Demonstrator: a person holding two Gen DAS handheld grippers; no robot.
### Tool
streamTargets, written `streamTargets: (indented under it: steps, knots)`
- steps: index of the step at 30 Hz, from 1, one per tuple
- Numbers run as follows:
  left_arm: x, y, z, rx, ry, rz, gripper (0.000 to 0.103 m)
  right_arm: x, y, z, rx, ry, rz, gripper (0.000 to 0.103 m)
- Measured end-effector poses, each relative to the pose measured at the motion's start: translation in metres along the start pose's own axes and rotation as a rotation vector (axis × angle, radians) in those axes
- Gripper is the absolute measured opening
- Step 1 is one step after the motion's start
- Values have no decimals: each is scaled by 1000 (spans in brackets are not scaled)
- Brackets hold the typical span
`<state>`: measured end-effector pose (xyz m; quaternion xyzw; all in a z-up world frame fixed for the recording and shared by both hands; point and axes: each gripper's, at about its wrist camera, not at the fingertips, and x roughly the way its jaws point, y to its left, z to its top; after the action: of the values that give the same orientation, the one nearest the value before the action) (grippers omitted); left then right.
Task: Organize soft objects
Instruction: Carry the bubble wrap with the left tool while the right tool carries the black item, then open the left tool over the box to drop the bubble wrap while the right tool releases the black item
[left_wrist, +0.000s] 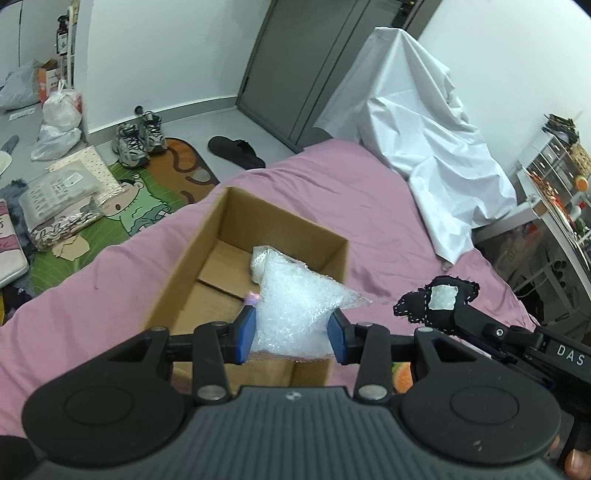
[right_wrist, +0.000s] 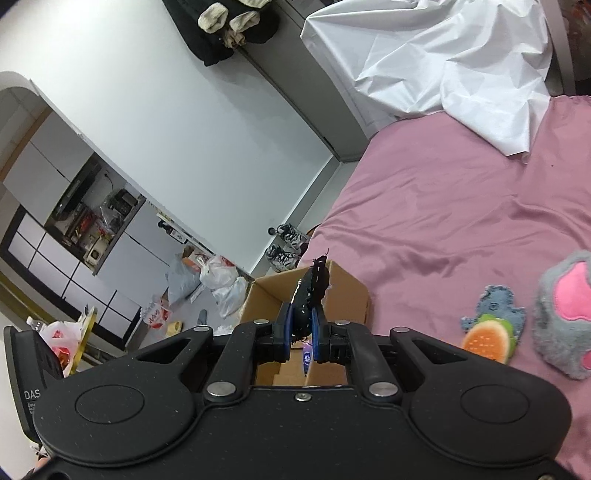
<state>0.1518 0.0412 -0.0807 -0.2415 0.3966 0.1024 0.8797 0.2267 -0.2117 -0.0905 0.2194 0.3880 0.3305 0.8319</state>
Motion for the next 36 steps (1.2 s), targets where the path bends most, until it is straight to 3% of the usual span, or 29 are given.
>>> streamTargets:
  steps: [20, 33, 36]
  knots:
    - [38, 48, 12, -39, 71, -15, 42, 65, 39, -7, -44, 58, -29, 11]
    - [33, 66, 30, -71, 64, -34, 48, 101, 60, -7, -20, 100, -12, 11]
    - [30, 70, 33, -65, 59, -17, 49, 106, 70, -8, -20, 91, 18, 19]
